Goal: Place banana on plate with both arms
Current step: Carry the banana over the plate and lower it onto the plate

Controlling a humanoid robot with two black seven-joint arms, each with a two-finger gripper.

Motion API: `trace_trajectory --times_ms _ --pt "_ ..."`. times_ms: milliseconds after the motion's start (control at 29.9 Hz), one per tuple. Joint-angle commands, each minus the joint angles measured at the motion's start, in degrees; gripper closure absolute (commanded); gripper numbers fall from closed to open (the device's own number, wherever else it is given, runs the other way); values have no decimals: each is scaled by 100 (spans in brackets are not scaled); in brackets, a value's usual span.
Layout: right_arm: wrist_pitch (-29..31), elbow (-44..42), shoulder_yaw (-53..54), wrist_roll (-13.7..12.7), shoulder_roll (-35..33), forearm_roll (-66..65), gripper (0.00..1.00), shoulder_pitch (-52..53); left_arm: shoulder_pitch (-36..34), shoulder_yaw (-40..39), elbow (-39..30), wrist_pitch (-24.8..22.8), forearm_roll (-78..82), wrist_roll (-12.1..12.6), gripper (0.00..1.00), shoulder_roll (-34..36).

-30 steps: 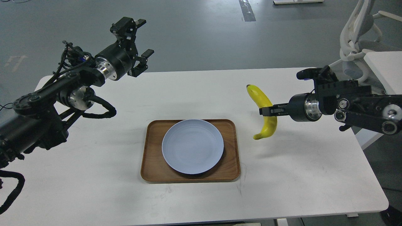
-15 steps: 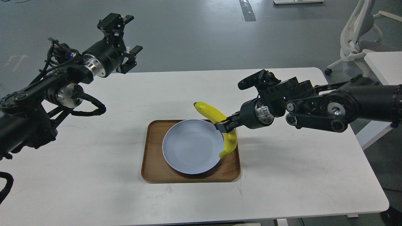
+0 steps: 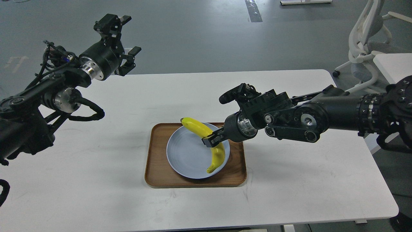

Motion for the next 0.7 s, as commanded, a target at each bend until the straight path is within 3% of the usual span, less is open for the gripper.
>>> trace_trajectory --times_ms 0,368,435,468,568,669 --pt "34 -56 -8 -32 127 99 88 -21 0 4 0 -14 10 3 2 -5" --pt "263 -73 -70 -76 40 82 80 -21 0 13 0 -14 10 -6 2 -23" --pt "263 -82 -79 -76 40 99 70 -21 0 13 0 -14 10 -6 2 -31" --pt "263 -91 -70 -85 40 117 57 -30 0 13 0 -14 10 -6 2 -31" --pt "263 -170 -35 -120 40 353 37 -39 -8 4 0 -14 1 -6 2 -31" --pt "263 -205 9 -173 48 731 6 -13 -52 -5 0 -23 -8 11 2 -23"
